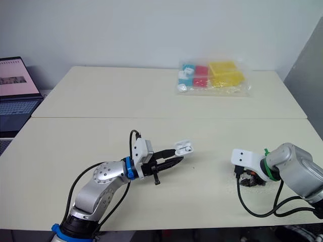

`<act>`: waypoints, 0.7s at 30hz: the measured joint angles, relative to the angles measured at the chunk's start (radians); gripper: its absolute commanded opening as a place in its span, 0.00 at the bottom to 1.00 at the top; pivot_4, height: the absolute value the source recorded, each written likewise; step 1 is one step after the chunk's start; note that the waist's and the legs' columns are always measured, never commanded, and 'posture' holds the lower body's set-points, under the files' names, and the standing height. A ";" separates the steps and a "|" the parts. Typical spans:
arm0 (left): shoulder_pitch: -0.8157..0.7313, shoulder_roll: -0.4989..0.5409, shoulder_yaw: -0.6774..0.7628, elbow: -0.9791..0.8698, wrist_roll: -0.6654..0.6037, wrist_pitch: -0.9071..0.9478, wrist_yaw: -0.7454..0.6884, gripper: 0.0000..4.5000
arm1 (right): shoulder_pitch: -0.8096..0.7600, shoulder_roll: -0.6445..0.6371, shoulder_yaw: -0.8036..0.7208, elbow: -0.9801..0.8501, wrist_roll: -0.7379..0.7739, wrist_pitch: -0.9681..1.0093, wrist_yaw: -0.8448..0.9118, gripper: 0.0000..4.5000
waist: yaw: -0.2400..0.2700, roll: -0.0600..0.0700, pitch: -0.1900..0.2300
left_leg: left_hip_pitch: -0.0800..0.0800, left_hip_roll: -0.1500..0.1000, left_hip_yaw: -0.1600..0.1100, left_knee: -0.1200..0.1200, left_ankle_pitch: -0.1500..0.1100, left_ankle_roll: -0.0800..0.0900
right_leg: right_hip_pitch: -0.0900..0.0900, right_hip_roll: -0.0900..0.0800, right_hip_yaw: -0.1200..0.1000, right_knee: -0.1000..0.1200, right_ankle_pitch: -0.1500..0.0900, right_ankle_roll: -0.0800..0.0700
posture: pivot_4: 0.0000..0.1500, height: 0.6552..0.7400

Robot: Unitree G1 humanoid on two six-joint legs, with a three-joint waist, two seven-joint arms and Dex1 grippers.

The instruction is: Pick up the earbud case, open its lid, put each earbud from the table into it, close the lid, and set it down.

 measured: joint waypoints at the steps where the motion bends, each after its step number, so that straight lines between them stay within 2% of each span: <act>1: 0.000 0.000 0.000 0.000 0.000 0.000 0.001 0.17 | 0.002 0.000 0.000 -0.002 0.000 -0.001 0.004 0.16 | 0.000 0.000 0.000 | 0.000 0.000 0.000 0.000 0.000 0.000 | 0.000 0.000 0.000 0.000 0.000 0.000 | 1.00 0.95; 2: 0.000 -0.001 0.000 0.000 0.000 0.000 0.002 0.17 | 0.002 -0.001 0.000 -0.004 -0.001 -0.003 0.007 0.10 | 0.000 0.000 0.000 | 0.000 0.000 0.000 0.000 0.000 0.000 | 0.000 0.000 0.000 0.000 0.000 0.000 | 1.00 0.95; 3: 0.000 -0.001 0.000 0.000 0.000 -0.001 0.002 0.17 | 0.003 -0.001 0.000 -0.004 -0.002 -0.003 0.008 0.09 | 0.000 0.000 0.000 | 0.000 0.000 0.000 0.000 0.000 0.000 | 0.000 0.000 0.000 0.000 0.000 0.000 | 1.00 0.95; 14: -0.006 -0.002 0.000 0.021 0.001 -0.003 0.003 0.17 | 0.002 0.005 -0.012 0.000 -0.008 -0.011 0.014 0.09 | 0.000 0.000 0.000 | 0.000 0.000 0.000 0.000 0.000 0.000 | 0.000 0.000 0.000 0.000 0.000 0.000 | 1.00 0.95; 21: -0.019 -0.004 0.000 0.021 0.000 -0.003 0.004 0.17 | -0.054 0.080 -0.225 -0.046 0.130 0.000 0.011 0.09 | 0.000 0.000 0.000 | 0.000 0.000 -0.001 0.000 0.000 0.000 | 0.000 0.000 -0.001 0.000 0.000 0.000 | 1.00 0.95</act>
